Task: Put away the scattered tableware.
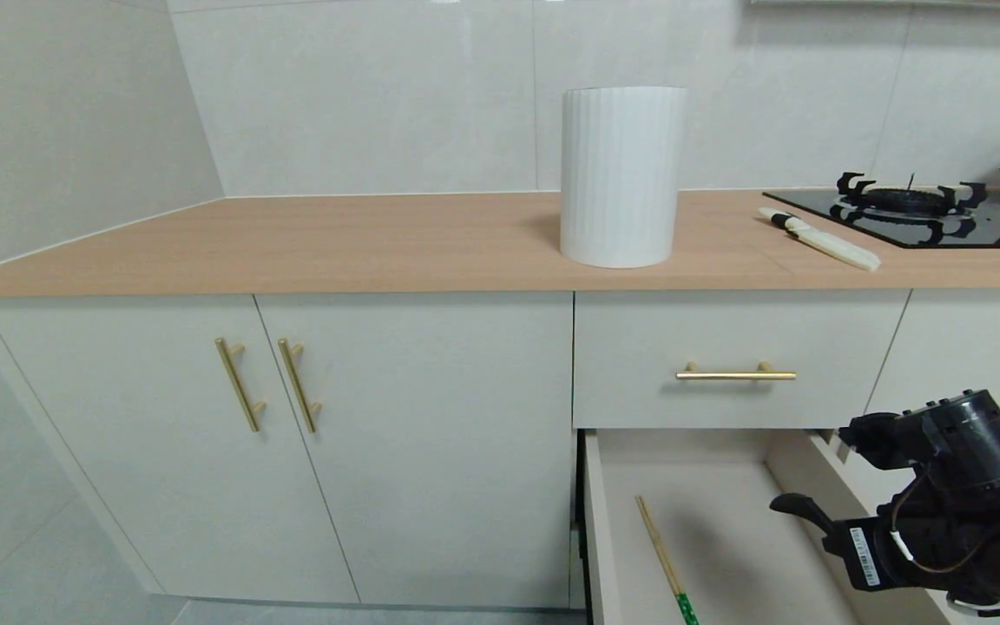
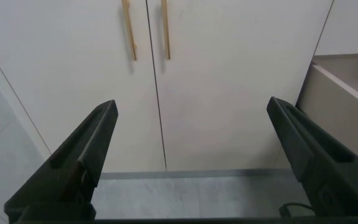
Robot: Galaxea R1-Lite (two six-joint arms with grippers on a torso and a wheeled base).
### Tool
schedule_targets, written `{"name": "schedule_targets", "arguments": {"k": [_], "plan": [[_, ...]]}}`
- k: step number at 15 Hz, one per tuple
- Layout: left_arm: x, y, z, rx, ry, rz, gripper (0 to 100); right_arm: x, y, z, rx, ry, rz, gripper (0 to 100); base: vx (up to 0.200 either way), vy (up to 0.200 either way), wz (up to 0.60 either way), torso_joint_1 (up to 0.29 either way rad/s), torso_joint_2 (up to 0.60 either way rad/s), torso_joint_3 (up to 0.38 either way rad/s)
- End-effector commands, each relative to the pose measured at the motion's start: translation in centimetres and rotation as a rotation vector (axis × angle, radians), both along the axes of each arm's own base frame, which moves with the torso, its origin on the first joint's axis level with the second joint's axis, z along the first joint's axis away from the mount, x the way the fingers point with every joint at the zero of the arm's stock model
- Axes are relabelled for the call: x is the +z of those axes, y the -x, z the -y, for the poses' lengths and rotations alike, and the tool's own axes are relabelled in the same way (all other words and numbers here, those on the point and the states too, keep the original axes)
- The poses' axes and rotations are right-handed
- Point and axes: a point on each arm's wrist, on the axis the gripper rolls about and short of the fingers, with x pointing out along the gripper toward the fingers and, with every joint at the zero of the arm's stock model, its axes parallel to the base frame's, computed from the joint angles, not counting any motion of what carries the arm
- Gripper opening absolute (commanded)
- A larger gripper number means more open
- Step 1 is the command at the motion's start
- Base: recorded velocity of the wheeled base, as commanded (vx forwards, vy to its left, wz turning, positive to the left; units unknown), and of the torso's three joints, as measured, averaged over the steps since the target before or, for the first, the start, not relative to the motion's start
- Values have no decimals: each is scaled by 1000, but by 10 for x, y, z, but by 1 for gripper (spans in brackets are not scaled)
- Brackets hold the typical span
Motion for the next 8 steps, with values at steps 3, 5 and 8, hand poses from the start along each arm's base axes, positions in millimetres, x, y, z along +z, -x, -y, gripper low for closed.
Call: {"name": "schedule_targets", "arguments": {"k": [3, 5, 8], "plan": [[0, 0, 0, 1, 0, 0, 100, -4, -4, -1, 1, 1, -13, 0, 0, 0, 0, 0, 0, 0], [0, 0, 0, 1, 0, 0, 100, -16, -12, -8, 14, 3, -21, 0, 0, 0, 0, 0, 0, 0], [0, 0, 0, 1, 0, 0, 100, -42, -30, -14, 5, 2, -43, 0, 0, 0, 0, 0, 0, 0]]}}
